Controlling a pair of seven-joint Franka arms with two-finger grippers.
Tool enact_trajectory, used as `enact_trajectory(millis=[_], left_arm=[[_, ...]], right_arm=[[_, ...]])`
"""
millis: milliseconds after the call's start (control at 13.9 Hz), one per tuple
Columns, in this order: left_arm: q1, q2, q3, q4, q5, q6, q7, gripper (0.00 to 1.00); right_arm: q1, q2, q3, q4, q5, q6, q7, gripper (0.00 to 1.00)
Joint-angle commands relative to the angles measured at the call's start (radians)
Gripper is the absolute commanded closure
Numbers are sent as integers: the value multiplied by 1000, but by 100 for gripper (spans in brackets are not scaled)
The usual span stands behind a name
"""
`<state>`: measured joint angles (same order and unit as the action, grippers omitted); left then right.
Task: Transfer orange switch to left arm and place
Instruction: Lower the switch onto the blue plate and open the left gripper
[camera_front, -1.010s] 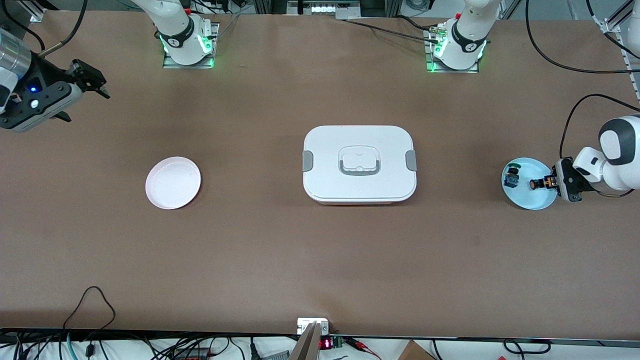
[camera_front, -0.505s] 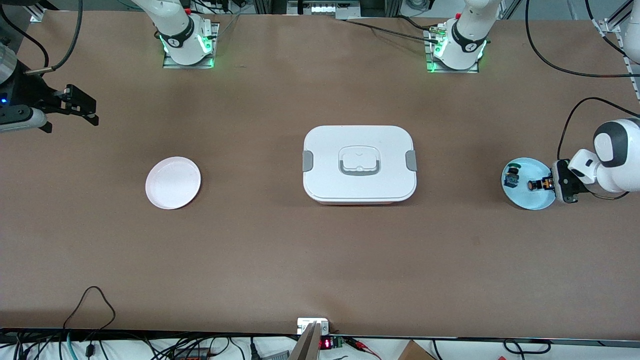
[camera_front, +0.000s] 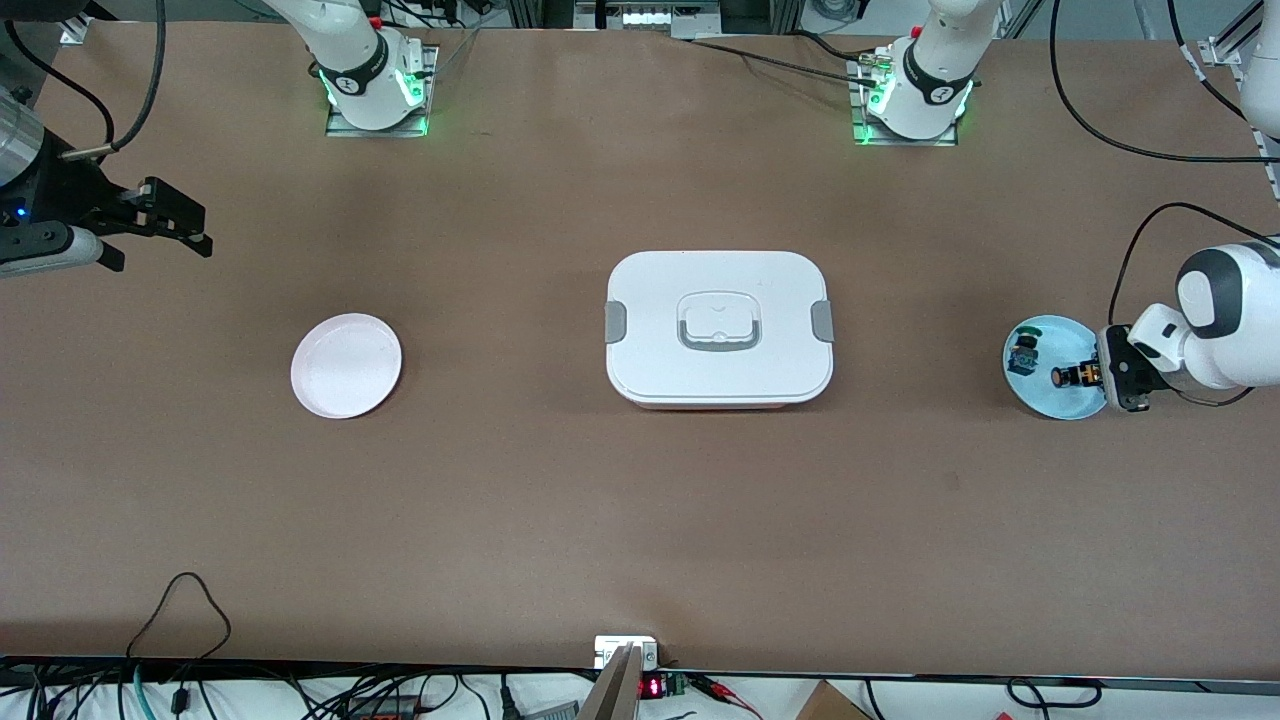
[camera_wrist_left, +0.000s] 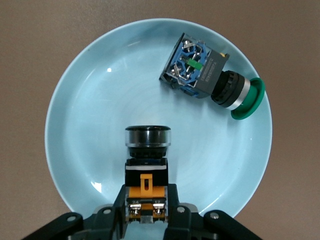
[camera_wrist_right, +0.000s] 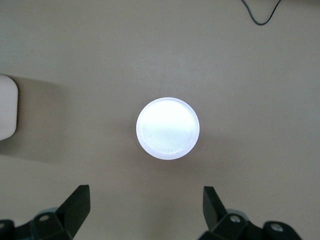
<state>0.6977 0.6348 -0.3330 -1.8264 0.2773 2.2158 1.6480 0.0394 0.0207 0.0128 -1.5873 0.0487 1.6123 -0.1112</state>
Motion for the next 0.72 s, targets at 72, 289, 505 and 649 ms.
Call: enact_trajectory(millis=[72,289,505,649], left_arm=[[34,-6,-23,-14,34,-19,12,0],[36,-29,-34,-8,33,-51,7,0],[34,-104,-55,9,-3,-197,-51,0],[32,-138,-90,47,-4,-307,-129,0]], right_arm=[[-7,-10,4,-2,20,-77,11,0],[-7,-10,4,-2,-22,-65,2,0],[-3,-8,6,-3,-49,-51,-4,0],[-1,-10,6,-3,-50,-43,-4,0]])
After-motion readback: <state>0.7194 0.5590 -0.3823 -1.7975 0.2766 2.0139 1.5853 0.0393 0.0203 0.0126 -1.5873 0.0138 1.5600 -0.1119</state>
